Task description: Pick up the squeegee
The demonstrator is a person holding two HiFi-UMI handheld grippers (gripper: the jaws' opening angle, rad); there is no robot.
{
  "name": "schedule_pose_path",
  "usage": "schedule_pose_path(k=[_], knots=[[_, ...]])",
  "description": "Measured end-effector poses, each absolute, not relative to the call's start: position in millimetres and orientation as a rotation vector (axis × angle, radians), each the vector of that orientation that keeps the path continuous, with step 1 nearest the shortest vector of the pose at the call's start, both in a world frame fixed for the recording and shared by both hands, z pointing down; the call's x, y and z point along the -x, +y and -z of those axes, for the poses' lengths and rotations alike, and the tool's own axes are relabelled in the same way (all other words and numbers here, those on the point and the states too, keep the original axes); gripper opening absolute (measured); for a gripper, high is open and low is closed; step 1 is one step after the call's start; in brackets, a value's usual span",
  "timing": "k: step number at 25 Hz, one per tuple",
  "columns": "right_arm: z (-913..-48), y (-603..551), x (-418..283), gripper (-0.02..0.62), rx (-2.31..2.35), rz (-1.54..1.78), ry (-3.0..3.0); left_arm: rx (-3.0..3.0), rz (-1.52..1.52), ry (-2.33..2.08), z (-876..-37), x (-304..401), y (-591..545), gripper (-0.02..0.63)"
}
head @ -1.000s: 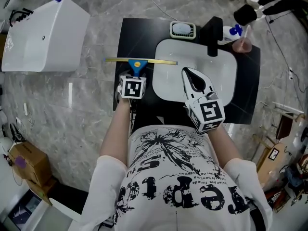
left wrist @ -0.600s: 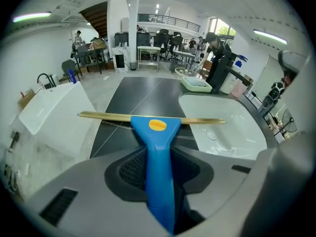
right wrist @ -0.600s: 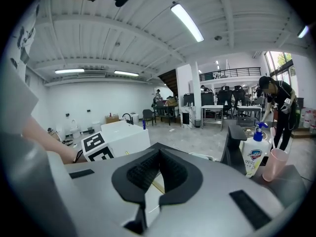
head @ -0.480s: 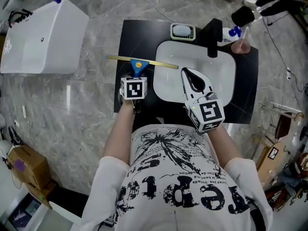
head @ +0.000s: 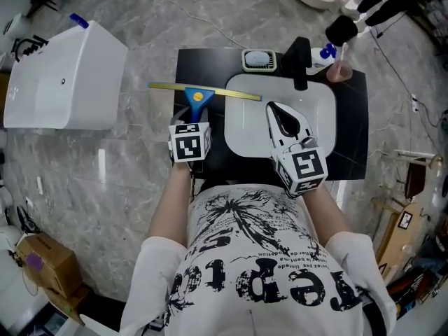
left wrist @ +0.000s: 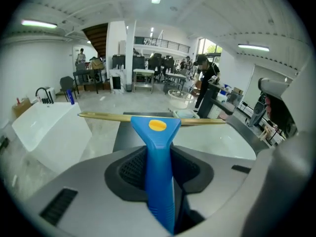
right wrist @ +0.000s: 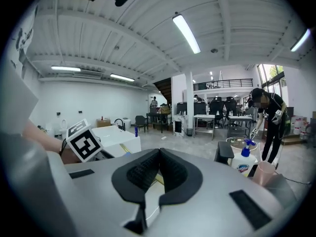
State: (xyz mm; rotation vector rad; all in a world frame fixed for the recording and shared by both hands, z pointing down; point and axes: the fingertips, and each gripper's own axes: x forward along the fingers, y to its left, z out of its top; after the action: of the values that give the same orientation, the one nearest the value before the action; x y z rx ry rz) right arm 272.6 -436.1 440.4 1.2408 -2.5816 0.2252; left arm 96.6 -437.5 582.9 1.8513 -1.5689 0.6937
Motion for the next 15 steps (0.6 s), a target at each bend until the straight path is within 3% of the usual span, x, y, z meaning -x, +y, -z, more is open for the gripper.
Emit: schedule_pose_path(k=[15], knots=[[-378, -434, -285, 0.014, -1.454, -0.078, -2.603, -2.265, -0.374, -1.863, -383, -84, -473, 0.137]])
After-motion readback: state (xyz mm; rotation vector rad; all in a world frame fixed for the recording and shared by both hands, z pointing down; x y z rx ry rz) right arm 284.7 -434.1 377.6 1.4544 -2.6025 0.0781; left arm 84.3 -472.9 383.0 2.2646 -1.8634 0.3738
